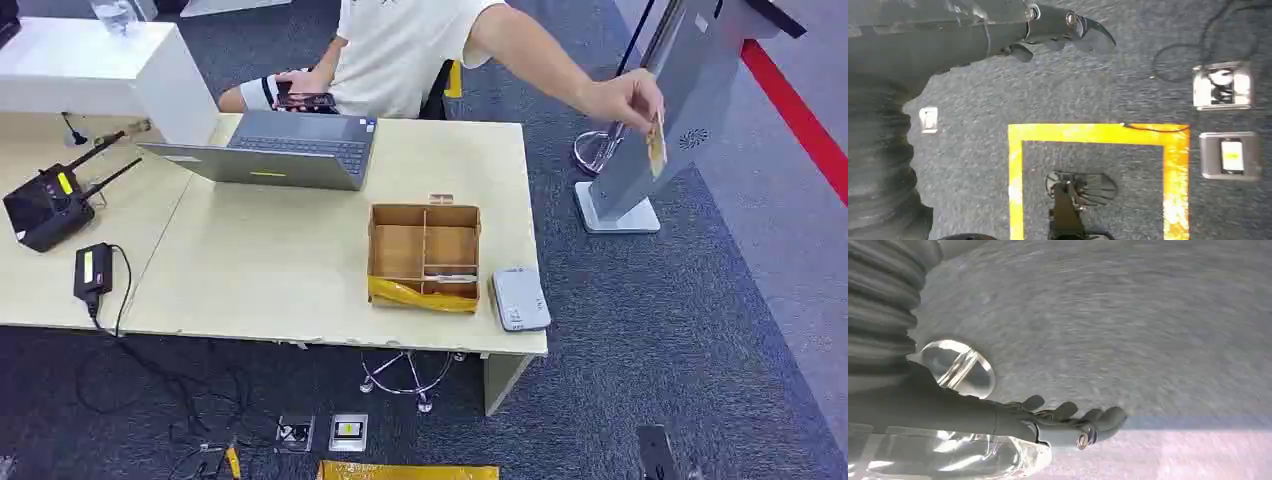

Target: Pass the card to the sensor for recognition and then transmit it.

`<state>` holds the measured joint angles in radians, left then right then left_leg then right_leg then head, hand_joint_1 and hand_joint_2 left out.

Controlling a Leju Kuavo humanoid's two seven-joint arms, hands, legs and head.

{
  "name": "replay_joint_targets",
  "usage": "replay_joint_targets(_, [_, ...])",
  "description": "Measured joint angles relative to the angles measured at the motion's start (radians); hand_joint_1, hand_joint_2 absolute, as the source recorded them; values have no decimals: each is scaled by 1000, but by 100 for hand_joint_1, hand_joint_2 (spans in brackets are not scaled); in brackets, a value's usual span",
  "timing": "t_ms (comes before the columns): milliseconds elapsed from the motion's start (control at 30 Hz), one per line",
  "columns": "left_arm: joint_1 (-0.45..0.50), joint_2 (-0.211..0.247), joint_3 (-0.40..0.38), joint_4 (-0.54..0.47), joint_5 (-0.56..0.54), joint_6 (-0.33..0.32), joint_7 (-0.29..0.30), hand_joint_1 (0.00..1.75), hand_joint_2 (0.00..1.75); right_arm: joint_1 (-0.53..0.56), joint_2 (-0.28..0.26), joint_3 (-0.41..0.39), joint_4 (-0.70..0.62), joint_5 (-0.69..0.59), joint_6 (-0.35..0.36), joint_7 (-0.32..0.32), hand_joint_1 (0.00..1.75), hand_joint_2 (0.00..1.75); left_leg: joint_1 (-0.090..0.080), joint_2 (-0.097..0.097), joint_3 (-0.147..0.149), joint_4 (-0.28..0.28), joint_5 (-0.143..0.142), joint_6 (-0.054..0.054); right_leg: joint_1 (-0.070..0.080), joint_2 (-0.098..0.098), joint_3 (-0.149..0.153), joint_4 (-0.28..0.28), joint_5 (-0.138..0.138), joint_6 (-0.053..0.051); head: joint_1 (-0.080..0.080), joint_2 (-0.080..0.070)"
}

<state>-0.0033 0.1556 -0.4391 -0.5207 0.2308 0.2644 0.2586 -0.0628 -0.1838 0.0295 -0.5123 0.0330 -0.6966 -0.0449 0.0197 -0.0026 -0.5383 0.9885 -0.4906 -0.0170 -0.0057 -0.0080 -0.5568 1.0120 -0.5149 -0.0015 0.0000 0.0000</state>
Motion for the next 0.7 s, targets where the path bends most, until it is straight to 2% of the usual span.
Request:
replay_joint_targets(67, [-4,-5,-1,24,19,10,-2,0,175,16,8,-105,-141,43,-1,20,0,175,-1,-1,0,0,1,1,-1,-1,0,0,0,0,-2,0])
replay_joint_targets(233, [-9,-11,-1,67,78,62,-31,0,175,19,11,-329,-441,60,-3,-7,0,175,-2,-2,0,0,1,1,-1,-3,0,0,0,0,-1,0])
replay_joint_targets(367, [-15,-19,-1,95,116,103,-52,0,175,13,16,-465,-691,110,-4,-22,0,175,-2,-2,0,0,2,2,-2,-2,0,0,0,0,0,0])
replay_joint_targets(500, [-22,-26,-1,109,137,123,-61,0,175,-3,24,-506,-844,156,-6,-51,0,175,-4,-1,0,0,2,2,-3,-3,0,0,0,1,0,0])
replay_joint_targets(633, [-27,-32,-1,127,159,143,-71,0,175,-43,57,-541,-1124,266,-6,-87,0,175,-4,-1,1,0,3,4,-4,-2,-1,1,0,1,0,0])
replay_joint_targets(700, [-32,-38,-2,132,169,150,-73,0,175,-56,73,-538,-1218,324,-6,-95,0,175,-4,-1,0,0,3,4,-4,-2,-1,1,0,1,0,0])
